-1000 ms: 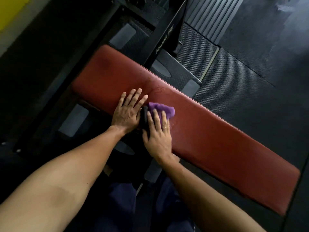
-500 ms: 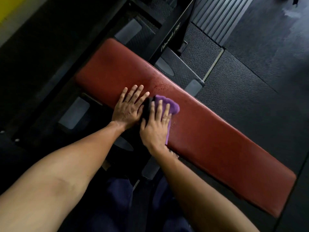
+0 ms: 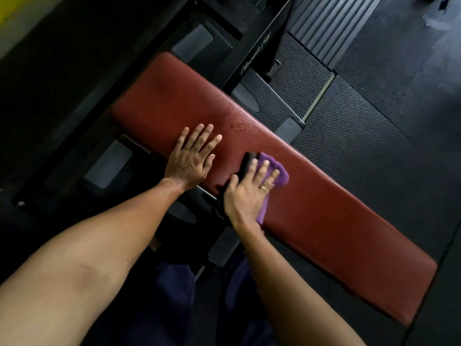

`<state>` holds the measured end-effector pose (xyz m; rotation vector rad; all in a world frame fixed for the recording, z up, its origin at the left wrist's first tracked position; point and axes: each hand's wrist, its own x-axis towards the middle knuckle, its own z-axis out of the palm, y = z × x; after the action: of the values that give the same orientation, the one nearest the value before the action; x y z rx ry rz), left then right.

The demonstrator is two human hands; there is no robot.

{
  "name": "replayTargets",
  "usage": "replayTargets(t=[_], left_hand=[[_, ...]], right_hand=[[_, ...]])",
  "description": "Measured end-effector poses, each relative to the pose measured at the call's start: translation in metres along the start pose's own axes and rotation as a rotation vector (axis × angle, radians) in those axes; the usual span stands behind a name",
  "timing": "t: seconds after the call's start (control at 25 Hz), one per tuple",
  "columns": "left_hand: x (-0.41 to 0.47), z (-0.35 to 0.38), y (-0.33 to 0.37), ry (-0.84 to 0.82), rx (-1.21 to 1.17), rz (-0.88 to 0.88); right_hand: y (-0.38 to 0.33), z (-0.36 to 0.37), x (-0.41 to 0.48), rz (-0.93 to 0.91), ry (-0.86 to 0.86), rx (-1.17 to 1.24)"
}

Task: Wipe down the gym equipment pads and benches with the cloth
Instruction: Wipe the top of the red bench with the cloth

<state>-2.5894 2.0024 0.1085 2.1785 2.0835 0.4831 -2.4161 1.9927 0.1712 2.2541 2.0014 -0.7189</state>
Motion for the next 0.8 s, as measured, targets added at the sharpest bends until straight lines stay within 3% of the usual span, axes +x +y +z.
replayTargets(t=[0.12,0.24,0.48,0.8], left_hand=[[0.001,-0.001,-0.001,0.018,-0.004,0.005],[0.0,-0.003,0.0,0.0,-0.009,0.012],[0.0,-0.004,0.0,-0.026,-0.011,0.002],[0.003,-0.004,-0.001,0.015,-0.02,0.012]], right_hand=[[-0.025,0.022,-0.024,-0.311,-0.034,-0.04],[0.03,0.023,-0.031,-0.528,0.049,-0.22],[0.135,0.016,-0.043,-0.501,0.127,-0.283],[0.002,0.023,-0.002,-0.594,-0.038,-0.14]])
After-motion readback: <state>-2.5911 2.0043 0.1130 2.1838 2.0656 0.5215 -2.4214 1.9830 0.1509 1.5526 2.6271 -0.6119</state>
